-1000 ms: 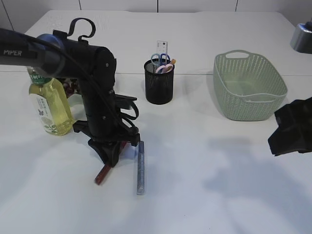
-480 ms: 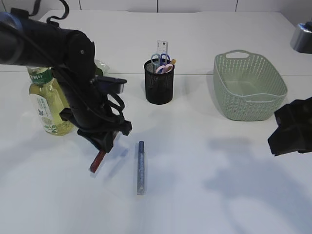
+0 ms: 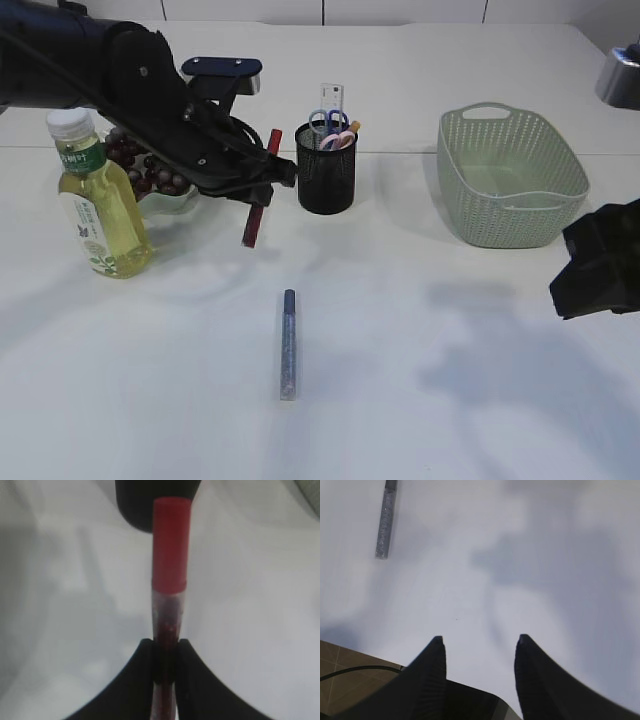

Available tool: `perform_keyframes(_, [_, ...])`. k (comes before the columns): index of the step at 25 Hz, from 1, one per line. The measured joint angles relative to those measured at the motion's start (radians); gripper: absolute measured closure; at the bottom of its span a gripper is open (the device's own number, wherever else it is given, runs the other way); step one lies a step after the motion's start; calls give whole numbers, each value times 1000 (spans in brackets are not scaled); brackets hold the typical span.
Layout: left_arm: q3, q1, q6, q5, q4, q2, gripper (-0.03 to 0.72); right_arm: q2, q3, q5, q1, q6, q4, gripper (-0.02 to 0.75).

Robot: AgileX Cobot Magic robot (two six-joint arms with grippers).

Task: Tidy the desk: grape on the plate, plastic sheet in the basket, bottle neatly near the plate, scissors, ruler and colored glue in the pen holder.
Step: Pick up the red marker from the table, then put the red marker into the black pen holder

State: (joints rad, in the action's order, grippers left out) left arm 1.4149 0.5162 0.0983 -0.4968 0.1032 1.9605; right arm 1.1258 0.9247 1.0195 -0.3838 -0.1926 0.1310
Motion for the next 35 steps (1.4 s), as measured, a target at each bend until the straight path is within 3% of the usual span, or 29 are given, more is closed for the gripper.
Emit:
perform_keyframes(10, [0,0,0,347,-10,0,602,0,0,-7,0,0,-45,374])
perform_keyframes(22, [0,0,0,922,-12,47,602,0,0,-13,0,0,-87,374])
perform_keyframes(35, [179,0,0,954,-14,253,601,0,0,-39,0,0,-113,373])
